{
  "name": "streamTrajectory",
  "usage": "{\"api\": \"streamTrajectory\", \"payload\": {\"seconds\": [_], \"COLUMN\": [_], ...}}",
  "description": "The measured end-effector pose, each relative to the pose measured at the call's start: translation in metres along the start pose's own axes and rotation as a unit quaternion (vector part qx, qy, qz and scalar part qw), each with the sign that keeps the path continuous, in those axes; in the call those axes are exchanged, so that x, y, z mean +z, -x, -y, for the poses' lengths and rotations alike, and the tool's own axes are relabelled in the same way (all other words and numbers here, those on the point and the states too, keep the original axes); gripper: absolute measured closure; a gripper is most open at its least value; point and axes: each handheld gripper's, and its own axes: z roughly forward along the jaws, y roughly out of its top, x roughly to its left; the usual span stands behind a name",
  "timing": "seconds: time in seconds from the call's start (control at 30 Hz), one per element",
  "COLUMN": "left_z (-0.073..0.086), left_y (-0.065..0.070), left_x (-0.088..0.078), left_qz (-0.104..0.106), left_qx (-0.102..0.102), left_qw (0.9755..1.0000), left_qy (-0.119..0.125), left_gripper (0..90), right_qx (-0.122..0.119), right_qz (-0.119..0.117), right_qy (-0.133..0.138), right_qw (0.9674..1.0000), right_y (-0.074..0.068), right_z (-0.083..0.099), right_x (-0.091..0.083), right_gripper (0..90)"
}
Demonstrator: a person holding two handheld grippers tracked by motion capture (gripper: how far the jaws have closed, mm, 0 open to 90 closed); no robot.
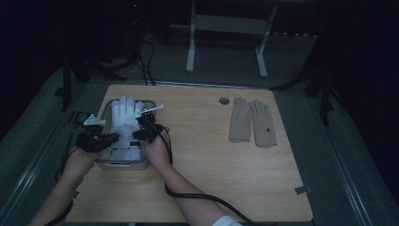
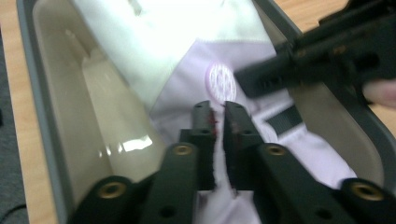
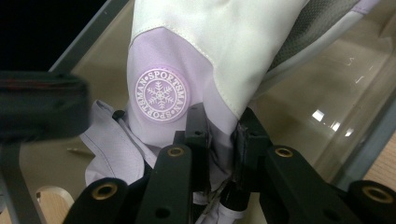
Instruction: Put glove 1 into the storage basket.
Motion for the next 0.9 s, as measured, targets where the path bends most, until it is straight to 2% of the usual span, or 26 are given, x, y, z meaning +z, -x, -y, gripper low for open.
{"api": "streamTrajectory", "payload": {"seconds": [0.07, 0.17, 0.23, 0.3, 0.37, 0.47, 0.53, 0.63, 0.67, 0.8, 0.83, 0.9], "left_z": [-0.007, -0.015, -0.018, -0.021, -0.024, -0.03, -0.032, -0.032, -0.03, -0.028, -0.027, -0.025], "left_y": [0.002, 0.009, 0.012, 0.013, 0.014, 0.015, 0.015, 0.012, 0.011, 0.006, 0.005, 0.003], "left_x": [0.007, 0.02, 0.03, 0.038, 0.045, 0.052, 0.054, 0.055, 0.055, 0.057, 0.058, 0.063], "left_qz": [-0.003, -0.012, -0.015, -0.019, -0.012, -0.019, -0.019, -0.014, -0.011, 0.004, 0.005, 0.008], "left_qx": [-0.006, 0.01, 0.016, 0.012, 0.008, 0.008, 0.002, -0.006, -0.016, -0.04, -0.042, -0.042], "left_qw": [1.0, 0.9999, 0.9995, 0.999, 0.9985, 0.997, 0.9963, 0.9962, 0.9962, 0.996, 0.9959, 0.9945], "left_qy": [0.007, -0.004, -0.023, -0.039, -0.053, -0.075, -0.084, -0.086, -0.085, -0.08, -0.08, -0.096], "left_gripper": [86.4, 86.4, 86.5, 89.1, 89.1, 90.0, 90.0, 90.0, 90.0, 90.0, 90.0, 90.0], "right_qx": [0.001, 0.007, 0.001, 0.0, -0.003, -0.009, -0.012, -0.017, -0.025, -0.047, -0.055, -0.066], "right_qz": [0.0, -0.001, 0.002, 0.003, 0.005, 0.015, 0.022, 0.026, 0.031, 0.045, 0.054, 0.054], "right_qy": [-0.005, -0.016, -0.016, -0.017, -0.018, -0.019, -0.017, -0.021, -0.024, -0.022, -0.017, -0.004], "right_qw": [1.0, 0.9998, 0.9999, 0.9998, 0.9998, 0.9997, 0.9995, 0.9993, 0.9989, 0.9976, 0.9969, 0.9964], "right_y": [0.001, 0.003, 0.003, 0.002, 0.002, 0.0, -0.001, -0.002, -0.003, -0.007, -0.008, -0.01], "right_z": [-0.001, 0.0, 0.0, 0.0, 0.0, 0.0, 0.0, 0.0, -0.001, -0.001, -0.001, -0.003], "right_x": [0.001, 0.003, 0.004, 0.004, 0.004, 0.005, 0.005, 0.006, 0.005, 0.0, -0.003, -0.011], "right_gripper": [77.6, 77.4, 77.4, 77.4, 77.3, 77.5, 77.4, 76.3, 71.5, 67.3, 66.1, 64.9]}}
